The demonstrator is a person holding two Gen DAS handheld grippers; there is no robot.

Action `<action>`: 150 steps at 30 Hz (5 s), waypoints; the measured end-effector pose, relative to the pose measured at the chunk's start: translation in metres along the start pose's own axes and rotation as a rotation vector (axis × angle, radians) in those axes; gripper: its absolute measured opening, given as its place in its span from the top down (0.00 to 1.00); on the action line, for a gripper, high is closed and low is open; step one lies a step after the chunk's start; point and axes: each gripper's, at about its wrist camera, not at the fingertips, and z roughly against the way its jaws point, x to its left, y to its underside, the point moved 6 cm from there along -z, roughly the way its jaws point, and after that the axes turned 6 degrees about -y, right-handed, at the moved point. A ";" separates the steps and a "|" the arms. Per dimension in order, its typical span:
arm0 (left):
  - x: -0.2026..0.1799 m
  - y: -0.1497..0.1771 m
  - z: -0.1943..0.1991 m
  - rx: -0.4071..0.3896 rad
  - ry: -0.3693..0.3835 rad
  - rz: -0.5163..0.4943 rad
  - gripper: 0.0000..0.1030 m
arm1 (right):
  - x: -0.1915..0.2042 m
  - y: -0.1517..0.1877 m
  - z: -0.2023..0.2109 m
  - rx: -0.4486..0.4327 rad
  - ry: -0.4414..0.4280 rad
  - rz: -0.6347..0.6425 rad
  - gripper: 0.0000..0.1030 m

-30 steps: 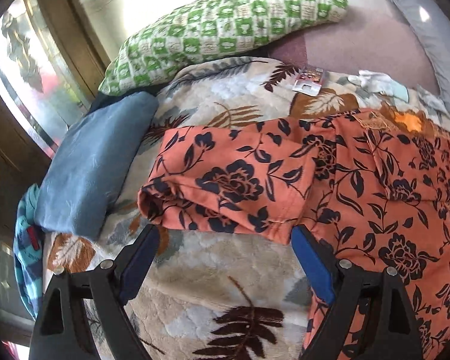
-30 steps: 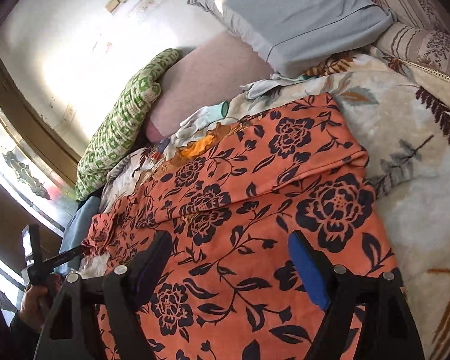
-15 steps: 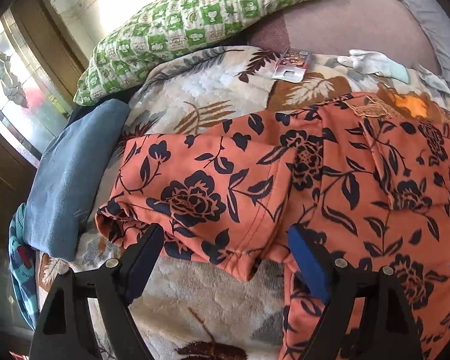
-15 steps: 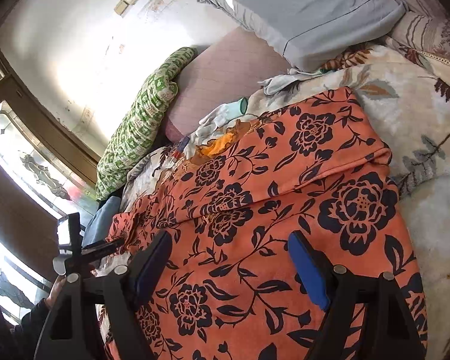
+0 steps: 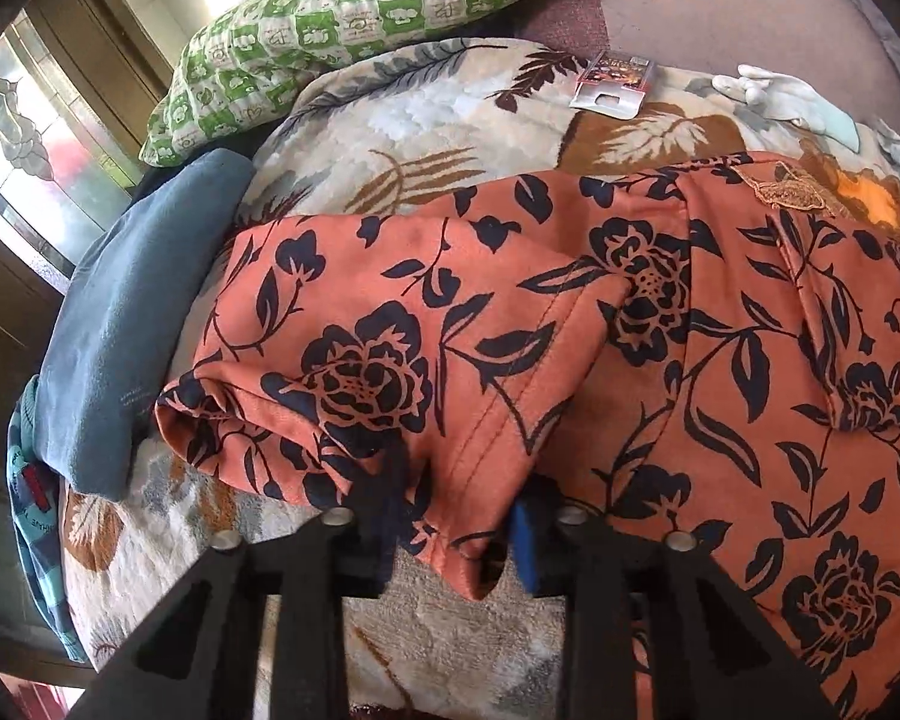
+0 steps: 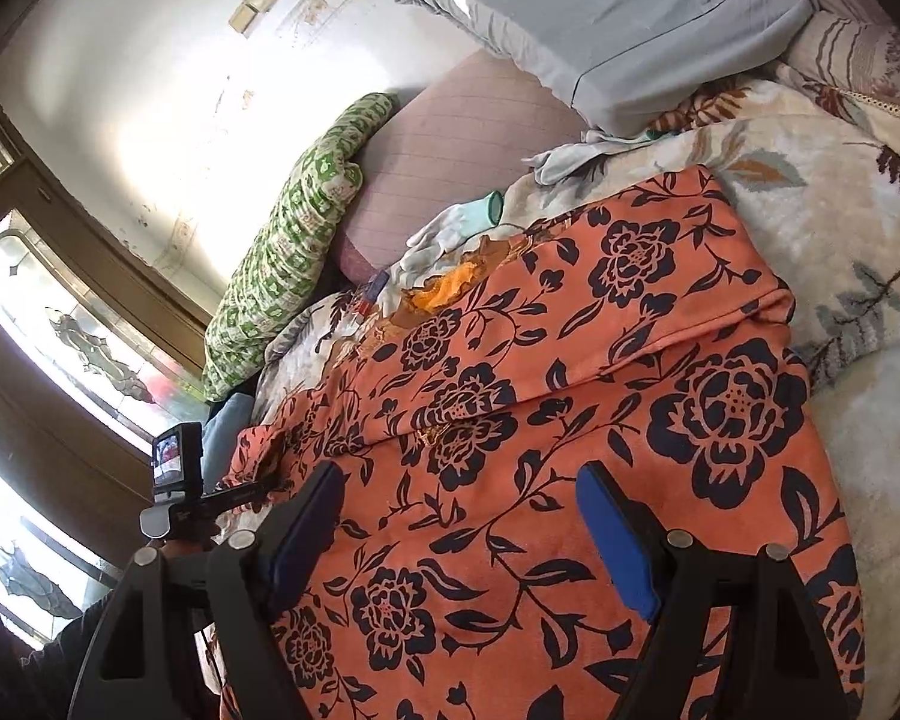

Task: Fold small clothes

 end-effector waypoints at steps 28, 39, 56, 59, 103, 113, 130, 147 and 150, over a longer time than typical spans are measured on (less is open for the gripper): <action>-0.302 -0.097 0.265 -0.226 0.577 -0.024 0.91 | -0.092 -0.027 0.081 -0.210 -0.093 -0.435 0.20; -0.405 -0.035 0.167 0.086 0.533 -0.257 0.28 | -0.100 -0.028 0.077 -0.198 -0.096 -0.459 0.20; -0.073 0.009 0.097 0.010 0.404 0.284 0.20 | -0.098 -0.024 0.057 -0.165 0.053 -0.359 0.20; -0.040 0.027 0.063 0.057 0.355 0.327 0.21 | -0.087 -0.018 0.048 -0.143 0.091 -0.296 0.20; 0.018 0.050 0.008 0.067 0.641 0.719 0.64 | -0.076 -0.109 -0.088 0.198 0.364 -0.147 0.89; 0.020 0.051 0.006 0.078 0.682 0.753 0.64 | -0.092 -0.076 -0.084 0.270 0.404 -0.114 0.83; 0.016 0.019 0.085 -0.113 0.381 0.487 0.24 | -0.087 -0.103 -0.120 0.183 0.286 -0.181 0.25; 0.003 0.021 0.047 -0.069 0.162 0.287 0.14 | -0.045 -0.123 -0.069 0.057 0.076 -0.177 0.19; 0.016 0.041 0.076 -0.083 0.175 0.282 0.14 | -0.022 -0.093 -0.024 0.061 0.057 -0.143 0.19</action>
